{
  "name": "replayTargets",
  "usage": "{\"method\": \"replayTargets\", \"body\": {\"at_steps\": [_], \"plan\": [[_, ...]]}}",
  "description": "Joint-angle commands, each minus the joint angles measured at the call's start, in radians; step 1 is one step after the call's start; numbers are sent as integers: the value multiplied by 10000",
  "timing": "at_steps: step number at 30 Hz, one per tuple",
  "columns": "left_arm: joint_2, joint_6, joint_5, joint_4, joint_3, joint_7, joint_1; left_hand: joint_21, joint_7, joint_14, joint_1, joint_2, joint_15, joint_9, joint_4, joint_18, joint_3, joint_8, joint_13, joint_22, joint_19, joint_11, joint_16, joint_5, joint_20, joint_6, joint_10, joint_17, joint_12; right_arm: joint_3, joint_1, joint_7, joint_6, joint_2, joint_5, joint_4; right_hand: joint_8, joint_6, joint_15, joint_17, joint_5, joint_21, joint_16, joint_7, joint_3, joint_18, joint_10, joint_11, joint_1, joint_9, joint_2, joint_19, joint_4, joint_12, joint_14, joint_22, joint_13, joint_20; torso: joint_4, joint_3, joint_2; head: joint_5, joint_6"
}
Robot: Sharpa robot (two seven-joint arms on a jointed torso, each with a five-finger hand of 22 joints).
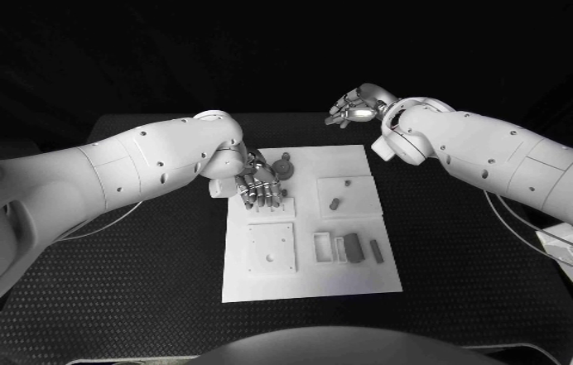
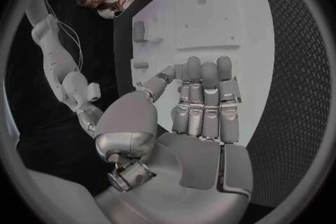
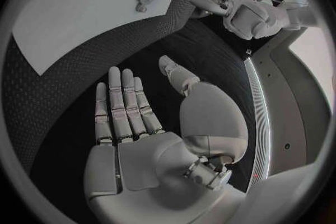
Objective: Assemble the parts on the task board
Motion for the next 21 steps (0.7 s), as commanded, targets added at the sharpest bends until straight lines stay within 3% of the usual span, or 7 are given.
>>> {"method": "replayTargets", "body": {"at_steps": [1,5,21], "plan": [[66,45,-336,-43,5,16,6,25,21,-20,394,376,2,10,-18,-68,95,24,19,101,15,-10,49,26,-41,-3,80,17,-17,3,-3,222,-5,23,123,-22,54,-126,74,-89,-44,-112,-220,202,-42,-198,-201,81,109,-32,16,-238,5,-232,-204,78,-239,10,-3,-6,3,-5,-7],[120,65,-514,-108,5,17,1,27,22,-20,395,383,0,14,-19,-67,91,26,24,108,18,-11,56,24,-43,-4,80,20,-14,3,-3,240,-15,28,137,-19,62,-170,164,-176,-42,-172,-437,219,-39,-263,-201,153,128,-64,11,-362,26,-480,-314,214,-559,6,2,-13,3,-9,-17],[251,417,-705,-496,6,18,-118,37,22,-20,397,412,-10,32,-19,-66,77,32,48,140,30,-16,88,31,-50,-8,82,37,-1,3,-3,257,-42,42,148,-21,78,-184,183,-204,-43,-201,-516,222,-45,-286,-120,157,138,-83,8,-389,41,-564,-306,306,-733,0,3,-3,2,-37,-92]]}}
